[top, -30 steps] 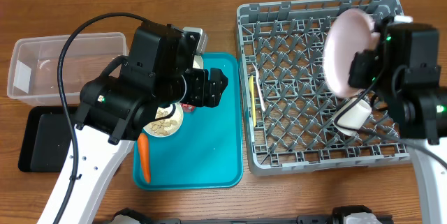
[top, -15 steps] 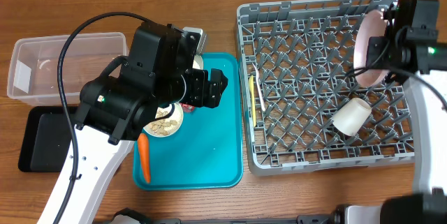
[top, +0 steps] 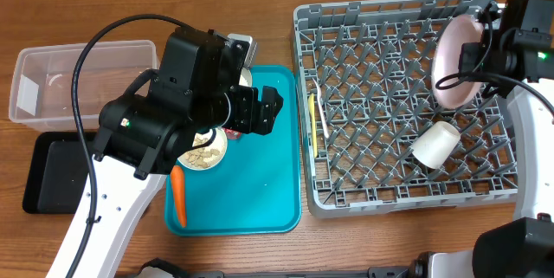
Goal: Sort waste into correct bins and load items into the dishwasher rack
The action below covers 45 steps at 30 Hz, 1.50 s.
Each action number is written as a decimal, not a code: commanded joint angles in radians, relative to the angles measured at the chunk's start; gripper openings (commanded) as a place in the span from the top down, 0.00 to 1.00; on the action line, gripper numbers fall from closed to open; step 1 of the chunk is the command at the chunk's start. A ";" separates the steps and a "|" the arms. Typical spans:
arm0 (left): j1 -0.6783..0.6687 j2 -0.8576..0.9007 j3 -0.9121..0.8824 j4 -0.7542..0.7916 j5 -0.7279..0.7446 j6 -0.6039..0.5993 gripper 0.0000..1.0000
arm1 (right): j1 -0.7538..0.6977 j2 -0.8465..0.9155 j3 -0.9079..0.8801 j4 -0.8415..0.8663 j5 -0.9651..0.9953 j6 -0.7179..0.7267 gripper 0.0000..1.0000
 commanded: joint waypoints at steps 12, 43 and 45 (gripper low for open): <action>0.001 -0.005 0.021 -0.005 -0.014 0.037 0.07 | 0.002 -0.019 0.035 0.030 -0.132 -0.064 0.76; 0.154 0.111 -0.380 -0.091 -0.153 -0.064 0.06 | 0.367 -0.288 0.236 -0.426 -0.504 0.421 0.30; 0.154 0.124 -0.380 -0.088 -0.165 -0.064 0.06 | 0.401 -0.283 0.236 -0.425 -0.444 0.458 0.30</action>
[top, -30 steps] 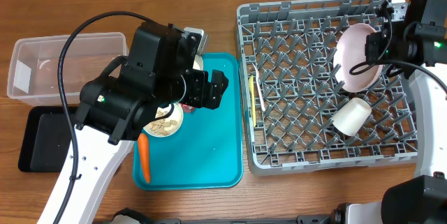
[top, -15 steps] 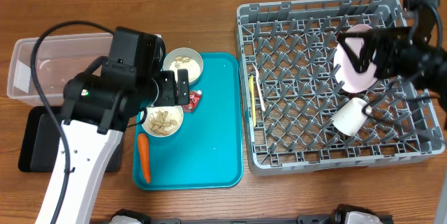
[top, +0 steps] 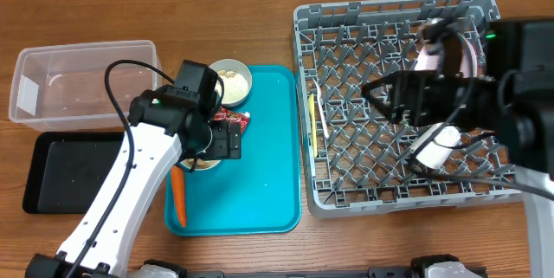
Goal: Sort waste into correct bins and load items into the dishwasher rack
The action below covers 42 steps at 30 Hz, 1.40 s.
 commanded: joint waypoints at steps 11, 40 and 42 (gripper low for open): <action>0.001 0.149 -0.011 0.083 -0.023 0.029 0.12 | 0.122 0.097 0.000 0.001 0.217 0.150 0.31; -0.040 0.165 -0.071 0.076 -0.135 0.061 0.24 | 0.122 0.134 0.000 -0.054 0.294 0.140 0.33; -0.037 0.164 -0.074 0.058 -0.139 0.005 0.26 | 0.122 0.134 0.000 -0.062 0.293 0.120 0.33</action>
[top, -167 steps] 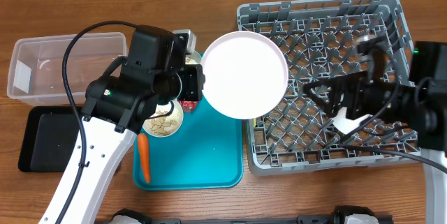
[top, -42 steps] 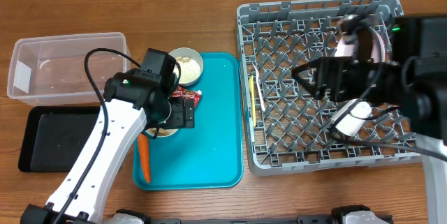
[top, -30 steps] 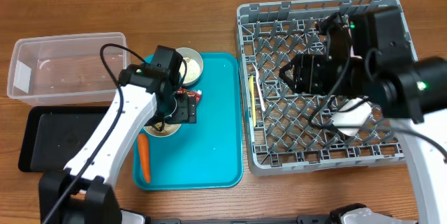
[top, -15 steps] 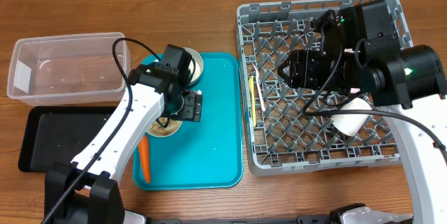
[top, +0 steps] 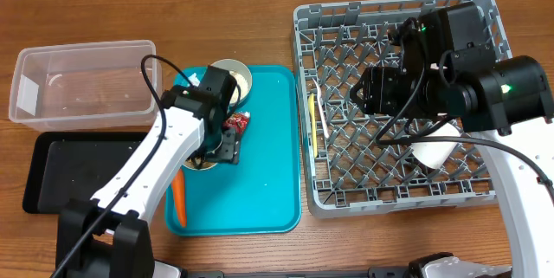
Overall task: Sort waste into correct bins and load items into the dishwasher rack
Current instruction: 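Grasp the rim of the peanut-and-rice bowl with the left gripper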
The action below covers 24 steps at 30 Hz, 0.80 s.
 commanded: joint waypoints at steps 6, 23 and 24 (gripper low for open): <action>0.019 -0.057 -0.018 -0.035 0.001 -0.143 0.26 | 0.005 -0.003 0.000 -0.018 0.036 -0.029 0.33; 0.019 -0.058 -0.105 0.176 0.058 0.080 0.21 | 0.005 -0.003 0.000 -0.025 0.035 -0.025 0.33; 0.019 -0.034 -0.122 0.212 0.070 0.084 0.26 | 0.005 -0.003 0.000 -0.031 0.035 -0.025 0.33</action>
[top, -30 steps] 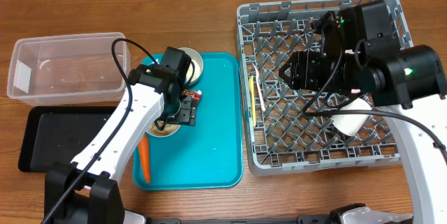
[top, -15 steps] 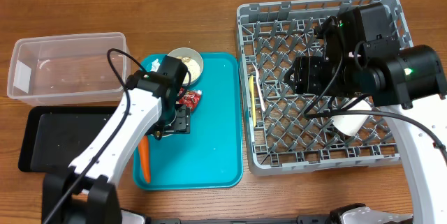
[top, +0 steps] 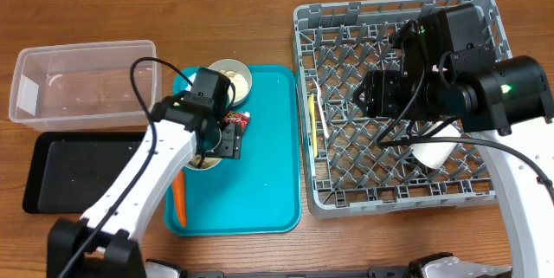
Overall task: Sort waste into correct bins and load items into the dishwasher rack
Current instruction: 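Grasp the rim of the peanut-and-rice bowl with the left gripper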
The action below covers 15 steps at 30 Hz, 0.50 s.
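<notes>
On the teal tray [top: 260,191] lie a red wrapper [top: 236,122], a carrot [top: 178,198] and two bowls of food, one at the tray's top [top: 234,79], one mostly under my left arm [top: 201,163]. My left gripper [top: 228,143] hangs just below the wrapper, beside that lower bowl; how its jaws stand is not visible. My right gripper [top: 374,94] is over the middle of the grey dishwasher rack [top: 346,193], its jaws unreadable. A white cup [top: 434,151] and a yellow utensil [top: 312,115] lie in the rack. The arm hides the pink plate.
A clear plastic bin [top: 82,83] stands at the far left, with a black tray [top: 74,171] in front of it. Both arms' cables loop above the table. The rack fills the right side up to the table's far edge.
My left arm's wrist has shifted a little to the left, with the gripper still by the wrapper and the lower bowl. The right arm has hardly moved over the rack.
First my left gripper hung high over the tray and my right held a pink plate at the rack's right side. Then the plate stood in the rack with my right gripper apart from it, and the left was low by the wrapper. Both have stayed about there.
</notes>
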Each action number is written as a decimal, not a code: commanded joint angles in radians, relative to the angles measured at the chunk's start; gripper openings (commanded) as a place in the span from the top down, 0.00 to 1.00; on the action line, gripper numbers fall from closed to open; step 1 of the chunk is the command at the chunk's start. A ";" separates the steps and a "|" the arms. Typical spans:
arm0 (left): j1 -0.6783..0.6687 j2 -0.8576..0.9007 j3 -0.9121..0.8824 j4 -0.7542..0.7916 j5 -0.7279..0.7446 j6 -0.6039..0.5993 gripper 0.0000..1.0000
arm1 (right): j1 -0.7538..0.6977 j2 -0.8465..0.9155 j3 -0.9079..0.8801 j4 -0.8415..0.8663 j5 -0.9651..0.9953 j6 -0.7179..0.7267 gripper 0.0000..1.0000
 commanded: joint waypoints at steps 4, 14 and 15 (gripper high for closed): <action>-0.005 0.097 -0.051 0.092 0.050 0.083 0.35 | 0.005 -0.003 0.000 -0.011 0.011 -0.003 0.33; -0.015 0.212 -0.051 0.155 0.019 0.087 0.59 | 0.005 -0.003 0.000 -0.011 0.011 -0.003 0.33; -0.015 0.220 -0.051 0.155 0.020 0.086 0.66 | 0.005 -0.003 0.000 -0.011 0.011 -0.003 0.33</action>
